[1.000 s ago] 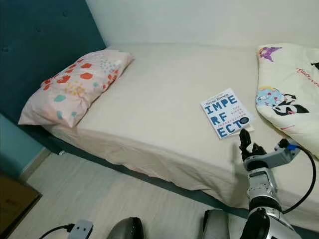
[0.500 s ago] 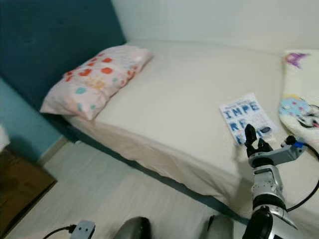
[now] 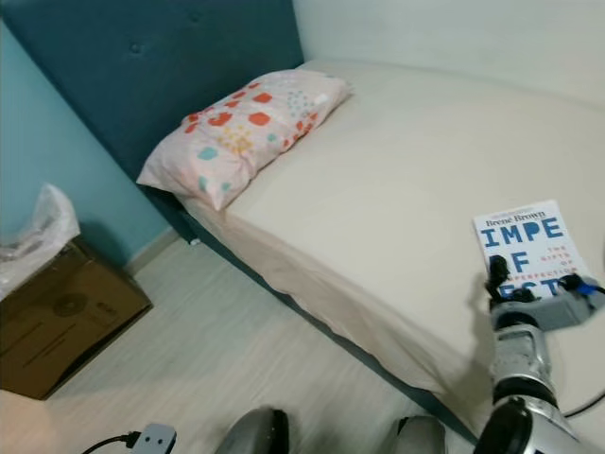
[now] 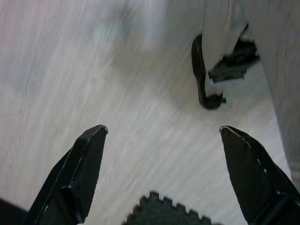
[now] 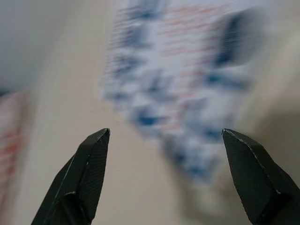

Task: Clean up the room

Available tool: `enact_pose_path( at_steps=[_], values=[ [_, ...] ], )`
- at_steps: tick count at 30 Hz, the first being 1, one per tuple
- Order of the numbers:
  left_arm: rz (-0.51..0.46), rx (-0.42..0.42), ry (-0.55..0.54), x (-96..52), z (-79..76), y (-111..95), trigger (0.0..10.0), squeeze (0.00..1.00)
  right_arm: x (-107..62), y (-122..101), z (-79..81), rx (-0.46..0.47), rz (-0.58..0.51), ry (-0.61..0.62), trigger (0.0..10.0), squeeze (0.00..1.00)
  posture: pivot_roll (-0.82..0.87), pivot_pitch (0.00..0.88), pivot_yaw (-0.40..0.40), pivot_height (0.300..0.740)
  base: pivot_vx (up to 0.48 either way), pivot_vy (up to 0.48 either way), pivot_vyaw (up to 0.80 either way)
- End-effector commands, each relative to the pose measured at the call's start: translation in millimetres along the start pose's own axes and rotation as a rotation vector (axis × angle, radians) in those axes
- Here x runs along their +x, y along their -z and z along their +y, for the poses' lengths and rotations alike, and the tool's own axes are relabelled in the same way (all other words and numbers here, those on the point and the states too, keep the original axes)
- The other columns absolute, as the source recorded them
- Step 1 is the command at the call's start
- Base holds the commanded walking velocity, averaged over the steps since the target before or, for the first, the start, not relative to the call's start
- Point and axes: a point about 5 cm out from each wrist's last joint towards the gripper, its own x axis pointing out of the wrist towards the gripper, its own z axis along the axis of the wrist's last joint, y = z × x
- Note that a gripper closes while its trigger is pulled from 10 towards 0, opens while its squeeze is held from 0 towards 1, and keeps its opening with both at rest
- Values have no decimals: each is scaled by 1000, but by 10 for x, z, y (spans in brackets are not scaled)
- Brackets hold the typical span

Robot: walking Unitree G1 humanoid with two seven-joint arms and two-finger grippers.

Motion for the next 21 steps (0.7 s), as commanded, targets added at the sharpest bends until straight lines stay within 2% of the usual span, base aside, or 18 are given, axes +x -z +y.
enact_pose_path(
  at_steps=[1,4,7,9,14,16,18,19,21],
  values=[
    [48,-9,-25,-67,118,173,10000,0,-92,128,-234,-28,47,148,10000,0,34,180,143,607,0,0,0],
    [50,-8,-25,-70,122,179,10000,0,-101,122,-265,-30,44,168,10000,0,34,180,143,607,0,0,0],
    [54,-7,-23,-86,138,215,10000,0,-156,66,-434,-18,13,252,10000,0,38,195,153,607,0,0,0],
    [56,2,-18,-95,143,234,10000,0,-174,75,-473,-4,18,259,10000,0,45,205,158,607,0,0,0],
    [55,12,-16,-108,163,248,10000,0,-176,95,-462,11,23,235,10000,0,51,216,164,607,0,0,0],
    [39,37,-20,-159,262,278,10000,0,-142,73,-348,67,-12,122,10000,0,92,279,203,607,0,0,0],
    [36,42,-20,-170,284,283,10000,0,-135,64,-325,75,-20,101,10000,0,92,279,203,607,0,0,0],
    [36,53,-20,-192,320,301,10000,0,-122,40,-292,76,-34,77,10000,0,116,317,226,607,0,0,0],
    [37,69,-16,-215,355,322,10000,0,-111,15,-260,76,-47,56,10000,0,130,330,233,607,0,0,0]
  ],
)
